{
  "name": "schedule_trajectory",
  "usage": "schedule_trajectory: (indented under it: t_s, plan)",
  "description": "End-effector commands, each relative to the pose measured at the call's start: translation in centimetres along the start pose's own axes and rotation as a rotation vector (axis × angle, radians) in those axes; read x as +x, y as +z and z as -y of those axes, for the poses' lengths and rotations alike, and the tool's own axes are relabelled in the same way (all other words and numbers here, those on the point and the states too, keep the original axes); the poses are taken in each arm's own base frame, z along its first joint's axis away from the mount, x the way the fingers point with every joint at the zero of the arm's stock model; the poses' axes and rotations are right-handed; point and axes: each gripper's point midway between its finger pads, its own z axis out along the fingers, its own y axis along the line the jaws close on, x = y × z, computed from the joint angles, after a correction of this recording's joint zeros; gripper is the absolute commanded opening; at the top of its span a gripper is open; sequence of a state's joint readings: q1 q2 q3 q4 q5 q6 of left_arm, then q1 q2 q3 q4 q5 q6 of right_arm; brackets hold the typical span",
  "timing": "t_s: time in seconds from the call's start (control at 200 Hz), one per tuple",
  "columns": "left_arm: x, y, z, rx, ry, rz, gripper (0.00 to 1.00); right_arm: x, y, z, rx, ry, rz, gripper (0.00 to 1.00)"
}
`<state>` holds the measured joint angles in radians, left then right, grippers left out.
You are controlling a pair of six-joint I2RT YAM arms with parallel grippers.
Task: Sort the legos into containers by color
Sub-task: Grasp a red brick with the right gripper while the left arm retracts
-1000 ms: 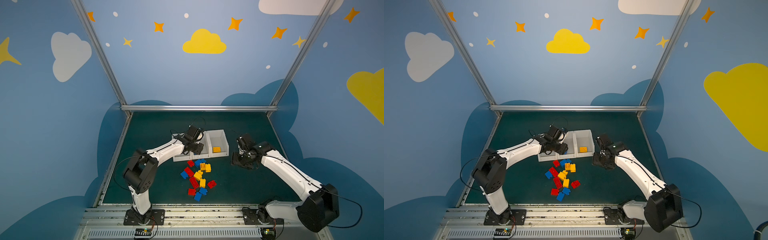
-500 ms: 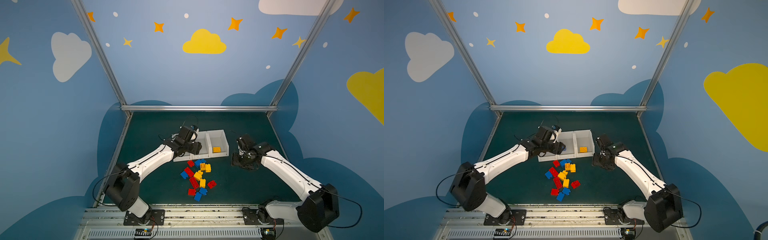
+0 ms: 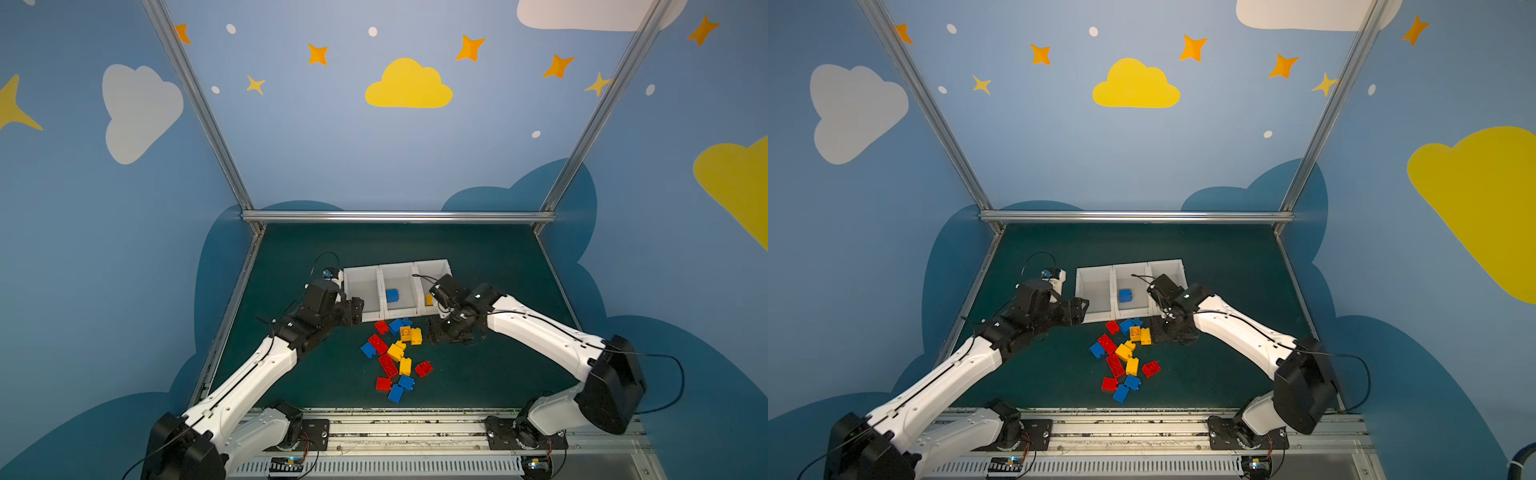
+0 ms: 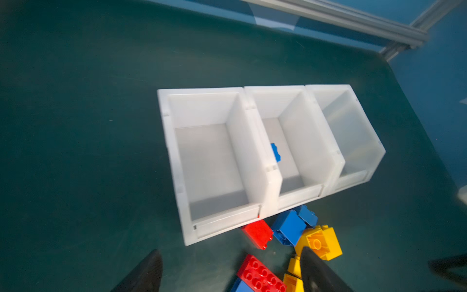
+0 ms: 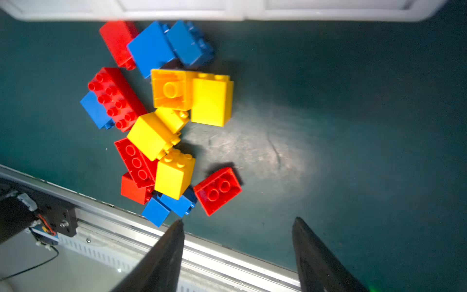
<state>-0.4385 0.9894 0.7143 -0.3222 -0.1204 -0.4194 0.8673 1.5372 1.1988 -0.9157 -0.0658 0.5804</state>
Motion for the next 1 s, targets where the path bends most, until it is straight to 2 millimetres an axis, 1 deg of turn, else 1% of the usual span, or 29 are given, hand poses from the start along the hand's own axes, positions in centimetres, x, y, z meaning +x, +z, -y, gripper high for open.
schedule_trajectory:
  t_s: [0.0, 0.12, 0.195, 0.265, 0.476, 0.656, 0.801, 0.996]
  plan:
    - [0.9, -1.6, -2.4, -0.078, -0.059, 0.017, 0.88, 0.2, 1.1, -4.2, -0.007, -0.099, -0.016, 0.68]
    - [2.0, -3.2, -3.9, -0.113, -0.091, 0.049, 0.9, 1.0, 3.1, -8.0, -0.008, -0.179, -0.066, 0.67]
    - [2.3, -4.1, -4.3, -0.116, -0.11, 0.079, 0.92, 1.5, 4.1, -9.4, 0.007, -0.214, -0.093, 0.66]
    - [2.6, -4.6, -4.8, -0.119, -0.131, 0.102, 0.92, 1.8, 4.9, -10.1, 0.021, -0.228, -0.113, 0.66]
    - [3.4, -5.2, -5.3, -0.124, -0.162, 0.12, 0.94, 2.4, 6.8, -10.6, 0.026, -0.235, -0.172, 0.63]
    - [4.1, -5.2, -5.5, -0.125, -0.168, 0.103, 0.95, 2.7, 8.1, -10.3, 0.051, -0.218, -0.196, 0.6]
    - [4.1, -5.2, -5.4, -0.121, -0.172, 0.104, 0.95, 2.8, 8.5, -10.7, 0.038, -0.214, -0.2, 0.55]
    - [4.2, -5.0, -5.4, -0.12, -0.173, 0.097, 0.96, 2.8, 9.0, -10.5, 0.052, -0.215, -0.209, 0.51]
